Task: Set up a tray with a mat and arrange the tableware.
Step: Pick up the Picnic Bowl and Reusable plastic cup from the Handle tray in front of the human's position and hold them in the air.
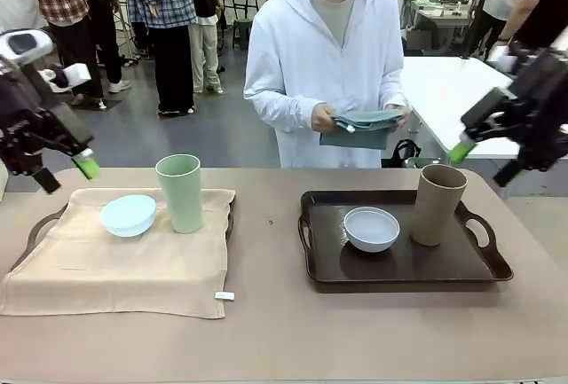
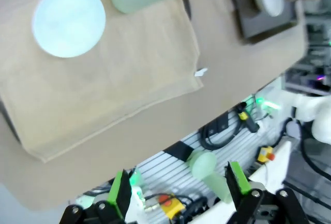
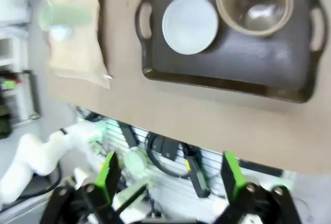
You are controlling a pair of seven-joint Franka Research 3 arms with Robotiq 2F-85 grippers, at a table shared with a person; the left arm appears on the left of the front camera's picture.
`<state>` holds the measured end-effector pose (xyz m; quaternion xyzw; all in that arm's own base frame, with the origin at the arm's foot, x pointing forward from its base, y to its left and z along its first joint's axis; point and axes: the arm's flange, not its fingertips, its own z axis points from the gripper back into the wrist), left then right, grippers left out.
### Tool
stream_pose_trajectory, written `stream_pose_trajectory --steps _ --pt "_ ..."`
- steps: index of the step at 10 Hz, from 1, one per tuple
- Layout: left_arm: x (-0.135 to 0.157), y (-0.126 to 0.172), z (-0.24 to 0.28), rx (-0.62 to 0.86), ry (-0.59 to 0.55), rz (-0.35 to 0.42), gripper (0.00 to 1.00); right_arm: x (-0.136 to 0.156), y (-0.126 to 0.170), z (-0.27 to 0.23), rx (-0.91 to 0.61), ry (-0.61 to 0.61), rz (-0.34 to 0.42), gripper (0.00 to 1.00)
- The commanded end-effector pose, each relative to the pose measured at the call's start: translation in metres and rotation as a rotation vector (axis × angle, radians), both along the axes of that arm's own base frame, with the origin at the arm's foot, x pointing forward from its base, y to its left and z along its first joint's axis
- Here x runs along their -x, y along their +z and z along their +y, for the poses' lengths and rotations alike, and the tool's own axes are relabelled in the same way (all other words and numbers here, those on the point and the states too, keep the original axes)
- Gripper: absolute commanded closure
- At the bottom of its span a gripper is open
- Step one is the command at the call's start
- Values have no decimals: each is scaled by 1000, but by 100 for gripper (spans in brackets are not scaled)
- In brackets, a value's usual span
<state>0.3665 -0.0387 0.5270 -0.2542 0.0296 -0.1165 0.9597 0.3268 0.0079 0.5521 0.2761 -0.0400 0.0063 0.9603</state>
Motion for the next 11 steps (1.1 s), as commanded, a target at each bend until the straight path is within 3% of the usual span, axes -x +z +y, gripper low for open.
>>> stream_pose_trajectory --steps 1,5,6,7,8,9,10,11 --pt "1 -5 37 171 23 -17 3 3 -13 -29 -168 -28 -36 0" --pt "-4 -5 92 318 100 -84 3 12 -40 -61 -318 -77 -43 0" --pt "-5 -7 89 296 97 -124 3 13 -48 -61 -307 -107 -4 0" --pt "-6 -7 69 130 109 -204 3 7 -49 -38 -110 -289 117 0" --pt "-2 -4 92 281 114 -82 3 10 -37 -60 -285 -99 -18 0" --pt "-2 -4 92 281 114 -82 3 9 -46 -59 -238 -169 24 0" --pt "-7 -2 83 236 106 -126 3 11 -46 -52 -321 -61 30 0" --pt "-9 1 99 310 104 -125 3 17 -50 -68 -408 -64 14 0"
